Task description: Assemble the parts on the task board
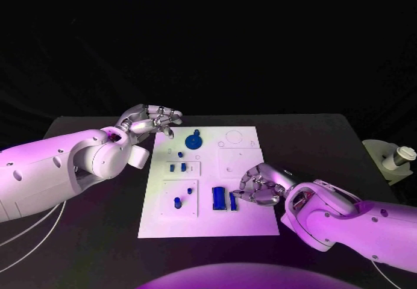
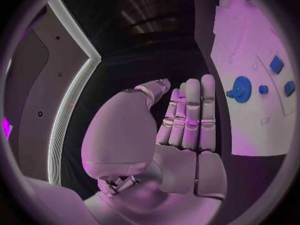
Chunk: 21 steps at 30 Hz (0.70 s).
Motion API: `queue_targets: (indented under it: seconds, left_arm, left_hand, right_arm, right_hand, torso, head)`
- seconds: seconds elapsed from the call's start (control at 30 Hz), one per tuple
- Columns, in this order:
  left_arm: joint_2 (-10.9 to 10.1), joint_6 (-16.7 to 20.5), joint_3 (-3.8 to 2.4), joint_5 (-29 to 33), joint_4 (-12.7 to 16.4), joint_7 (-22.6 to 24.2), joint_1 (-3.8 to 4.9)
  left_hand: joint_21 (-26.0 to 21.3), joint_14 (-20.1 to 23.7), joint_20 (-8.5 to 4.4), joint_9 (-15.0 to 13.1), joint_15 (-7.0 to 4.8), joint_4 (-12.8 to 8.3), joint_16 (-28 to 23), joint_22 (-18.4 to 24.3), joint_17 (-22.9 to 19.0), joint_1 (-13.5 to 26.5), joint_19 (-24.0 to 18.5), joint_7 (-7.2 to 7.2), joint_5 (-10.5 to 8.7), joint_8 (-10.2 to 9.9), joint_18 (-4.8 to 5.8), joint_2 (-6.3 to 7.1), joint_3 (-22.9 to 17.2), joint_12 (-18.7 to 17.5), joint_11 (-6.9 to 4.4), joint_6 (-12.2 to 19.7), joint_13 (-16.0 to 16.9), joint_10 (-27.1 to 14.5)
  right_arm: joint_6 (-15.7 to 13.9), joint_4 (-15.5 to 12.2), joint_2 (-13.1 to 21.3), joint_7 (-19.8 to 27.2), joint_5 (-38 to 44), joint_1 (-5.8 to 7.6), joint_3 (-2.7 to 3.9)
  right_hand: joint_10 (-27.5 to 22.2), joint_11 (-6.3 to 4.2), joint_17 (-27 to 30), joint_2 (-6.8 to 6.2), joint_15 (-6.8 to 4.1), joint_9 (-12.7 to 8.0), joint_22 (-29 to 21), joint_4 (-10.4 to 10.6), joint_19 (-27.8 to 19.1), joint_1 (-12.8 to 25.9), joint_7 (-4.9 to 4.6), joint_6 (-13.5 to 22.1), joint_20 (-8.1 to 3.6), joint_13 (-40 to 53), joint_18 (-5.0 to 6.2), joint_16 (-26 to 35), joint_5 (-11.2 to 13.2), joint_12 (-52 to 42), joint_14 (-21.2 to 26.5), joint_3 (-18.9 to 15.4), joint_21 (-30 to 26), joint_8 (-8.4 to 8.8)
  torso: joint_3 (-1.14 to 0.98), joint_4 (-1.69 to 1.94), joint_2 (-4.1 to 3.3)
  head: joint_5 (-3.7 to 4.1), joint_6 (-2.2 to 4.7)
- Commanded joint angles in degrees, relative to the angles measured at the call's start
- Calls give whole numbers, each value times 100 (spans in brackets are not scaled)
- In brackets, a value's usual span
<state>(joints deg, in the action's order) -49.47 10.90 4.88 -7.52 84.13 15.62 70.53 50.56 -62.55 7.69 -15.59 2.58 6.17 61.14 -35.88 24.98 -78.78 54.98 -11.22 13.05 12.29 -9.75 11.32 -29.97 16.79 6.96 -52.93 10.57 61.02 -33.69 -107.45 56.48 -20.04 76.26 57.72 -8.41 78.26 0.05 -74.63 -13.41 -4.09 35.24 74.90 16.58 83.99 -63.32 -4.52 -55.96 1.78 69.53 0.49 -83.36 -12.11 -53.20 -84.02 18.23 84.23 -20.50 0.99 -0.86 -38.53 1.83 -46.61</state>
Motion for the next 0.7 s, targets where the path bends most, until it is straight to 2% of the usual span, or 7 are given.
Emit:
queue_targets:
  seconds: [0.03,0.13,0.3,0.47,0.53,0.6,0.7]
  left_arm:
    - [49,-21,24,153,-54,139,-9]
    - [108,23,56,303,-154,277,-19]
    - [244,170,86,655,-405,654,-69]
    - [451,315,88,1024,-799,1059,-146]
    - [552,385,83,1156,-993,1214,-185]
    - [676,462,78,1285,-1219,1352,-223]
    - [820,533,72,1390,-1483,1473,-272]
  left_hand:
    - [-45,37,38,11,4,44,27,9,-12,-4,8,14,22,-3,-77,-45,17,41,-3,49,5,-55]
    - [-102,120,51,18,16,97,-16,38,-36,48,-38,21,19,-8,-73,-12,48,68,-4,77,8,-88]
    - [-782,888,185,27,149,269,-792,405,-414,100,-546,8,7,18,-48,77,131,4,78,168,-99,-304]
    - [-2216,1557,522,26,426,414,-2259,1253,-1025,26,-1420,44,-5,59,77,104,162,-279,199,314,-373,-353]
    - [-2754,1821,687,39,569,459,-2800,1595,-1202,4,-1697,117,-9,64,114,102,186,-451,288,371,-498,-390]
    - [-3473,2024,886,89,643,496,-3527,2097,-1436,-74,-1884,172,-7,37,60,75,267,-759,282,452,-686,-466]
    - [-3867,2088,902,146,619,517,-3998,2406,-1587,-140,-1828,208,1,-13,141,36,353,-997,240,490,-698,-529]
  right_arm:
    - [-620,204,-11,1573,-1291,139,8]
    - [-551,533,-73,2284,-2254,285,10]
    - [9,1461,-344,3343,-4258,545,15]
    - [749,2619,-795,4028,-5751,669,67]
    - [1040,3100,-1006,4222,-6224,693,89]
    - [1297,3524,-1194,4382,-6534,709,111]
    - [1511,3896,-1386,4515,-6734,721,137]
  right_hand:
    - [-277,91,340,75,102,-61,1164,0,193,20,-106,276,92,-341,184,240,-19,587,-171,-126,-566,187]
    - [-487,144,592,158,146,-89,1024,-14,37,-85,-162,394,141,-598,268,407,5,1004,-104,-180,-1005,290]
    - [-1656,391,3120,363,380,-113,-538,-126,-1675,-760,-420,680,370,-1677,924,2372,-43,2496,1151,-119,-5151,487]
    - [-2173,568,3930,418,578,-228,-1268,-209,-2313,-1157,-548,762,569,-2535,950,3587,178,3283,2104,133,-6281,577]
    - [-2318,766,4473,438,888,-374,-1850,-244,-3092,-1368,-632,832,782,-3227,838,4774,430,3879,3228,395,-7082,754]
    - [-2018,848,5103,425,1030,-635,-2790,-295,-3047,-1367,-689,737,1006,-4357,1019,5736,480,4478,3136,633,-7772,965]
    - [-1829,838,5456,385,1054,-816,-3388,-467,-2847,-1373,-648,632,1075,-5072,1008,6234,569,4786,2969,728,-8057,1085]
  torso:
    - [28,-4,79]
    - [47,-14,141]
    - [92,-51,296]
    - [84,-41,395]
    - [72,-37,453]
    - [65,-13,496]
    - [40,15,521]
  head:
    - [23,72]
    - [35,212]
    - [49,404]
    - [72,641]
    - [55,708]
    - [56,777]
    - [34,834]
